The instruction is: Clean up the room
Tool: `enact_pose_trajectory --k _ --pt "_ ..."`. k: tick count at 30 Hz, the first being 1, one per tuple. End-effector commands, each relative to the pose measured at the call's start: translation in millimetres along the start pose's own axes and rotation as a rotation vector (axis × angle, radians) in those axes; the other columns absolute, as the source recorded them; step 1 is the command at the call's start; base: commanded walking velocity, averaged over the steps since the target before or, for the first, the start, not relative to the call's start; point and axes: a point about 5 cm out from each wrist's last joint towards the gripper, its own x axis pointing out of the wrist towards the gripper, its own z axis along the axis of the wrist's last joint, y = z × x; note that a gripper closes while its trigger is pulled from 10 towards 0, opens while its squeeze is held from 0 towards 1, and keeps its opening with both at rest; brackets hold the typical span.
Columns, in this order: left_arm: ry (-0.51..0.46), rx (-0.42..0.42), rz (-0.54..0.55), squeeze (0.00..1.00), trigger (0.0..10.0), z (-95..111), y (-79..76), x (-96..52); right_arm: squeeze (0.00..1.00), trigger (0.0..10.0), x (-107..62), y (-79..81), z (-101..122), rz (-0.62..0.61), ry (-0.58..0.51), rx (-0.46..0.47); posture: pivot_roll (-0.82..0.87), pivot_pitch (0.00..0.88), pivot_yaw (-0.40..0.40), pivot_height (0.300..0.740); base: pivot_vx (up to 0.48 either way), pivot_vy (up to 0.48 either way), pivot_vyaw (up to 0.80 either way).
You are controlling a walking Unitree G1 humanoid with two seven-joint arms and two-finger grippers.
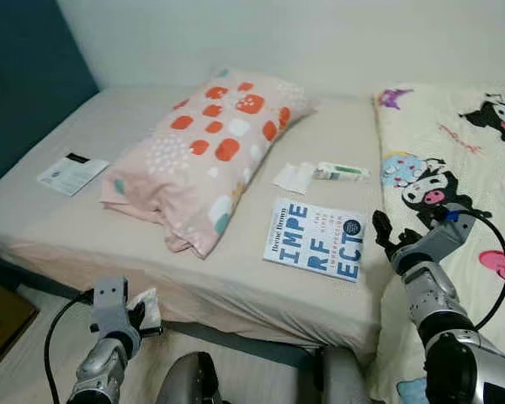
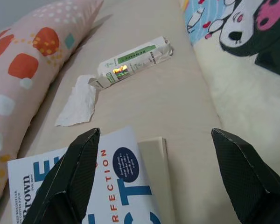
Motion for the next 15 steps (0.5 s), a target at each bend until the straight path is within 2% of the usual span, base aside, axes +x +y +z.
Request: enact_pose_trajectory --k 1,6,10,12,15 --pt "0.023 0.019 0.014 0.0 10.0 -8 8.6 -6.7 0.0 10.0 1.7 5.3 -2 0.017 0.002 0.038 0.0 0.261 0.118 0.605 0.0 0.0 0.0" --pt "0.007 0.03 0.003 0.0 10.0 -7 7.4 -6.7 0.0 10.0 4.9 10.9 5 0.056 -0.025 0.057 0.02 0.283 0.128 0.605 0.0 0.0 0.0" --pt "-0.042 0.045 -0.011 0.0 10.0 2 6.6 -5.3 0.0 10.0 10.9 22.9 18 0.131 -0.064 0.079 0.03 0.309 0.133 0.605 0.0 0.0 0.0" --pt "-0.079 0.056 -0.008 0.0 10.0 10 8.9 -5.0 0.0 10.0 15.2 33.9 24 0.181 -0.068 0.074 0.05 0.331 0.135 0.605 0.0 0.0 0.0" --pt "-0.095 0.059 -0.007 0.0 10.0 14 10.4 -5.4 0.0 10.0 17.0 38.7 26 0.202 -0.067 0.073 0.06 0.34 0.135 0.605 0.0 0.0 0.0"
